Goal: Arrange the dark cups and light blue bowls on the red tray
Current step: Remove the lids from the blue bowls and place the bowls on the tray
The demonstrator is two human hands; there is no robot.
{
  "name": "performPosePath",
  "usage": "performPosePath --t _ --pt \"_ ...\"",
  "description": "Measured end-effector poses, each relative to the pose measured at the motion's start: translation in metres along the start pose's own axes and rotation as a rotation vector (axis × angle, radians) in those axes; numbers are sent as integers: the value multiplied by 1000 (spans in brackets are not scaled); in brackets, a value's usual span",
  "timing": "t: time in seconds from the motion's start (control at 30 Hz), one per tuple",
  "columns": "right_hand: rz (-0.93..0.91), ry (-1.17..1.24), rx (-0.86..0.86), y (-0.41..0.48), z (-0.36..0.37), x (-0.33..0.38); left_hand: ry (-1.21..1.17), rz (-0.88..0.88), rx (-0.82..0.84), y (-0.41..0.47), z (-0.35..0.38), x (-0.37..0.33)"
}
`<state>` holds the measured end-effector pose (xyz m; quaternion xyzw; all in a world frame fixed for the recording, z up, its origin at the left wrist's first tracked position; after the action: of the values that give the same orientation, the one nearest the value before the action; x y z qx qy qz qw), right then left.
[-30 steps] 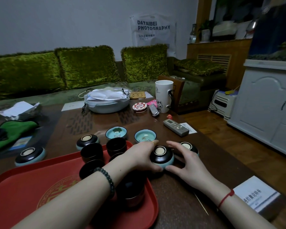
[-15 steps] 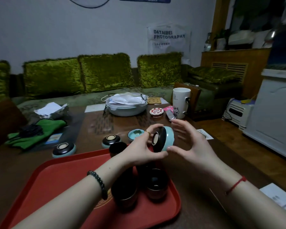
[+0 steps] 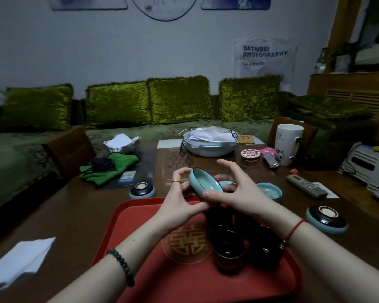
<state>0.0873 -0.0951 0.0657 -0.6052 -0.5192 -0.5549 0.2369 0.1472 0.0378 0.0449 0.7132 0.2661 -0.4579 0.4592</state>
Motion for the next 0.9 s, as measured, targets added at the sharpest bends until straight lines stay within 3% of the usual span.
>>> performPosePath --t 0.23,0.47,0.9 --pt "-82 -159 -26 17 43 6 -38 -78 9 -5 -61 7" --pt "-114 -125 -82 25 96 -3 -32 -188 -188 -2 -100 37" --pt "127 -69 -189 12 134 -66 0 -399 -227 -10 -92 98"
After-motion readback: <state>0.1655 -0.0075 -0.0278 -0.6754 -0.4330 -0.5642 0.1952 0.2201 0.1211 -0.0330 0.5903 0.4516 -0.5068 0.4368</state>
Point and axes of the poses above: each hand's wrist, its own y-axis towards the middle knuckle, its own z-axis out of the palm, x = y × z, the point moved 5 cm from there along y, towards the middle knuckle, and after that the axes turned 10 degrees about -x, right-handed, at the moved point
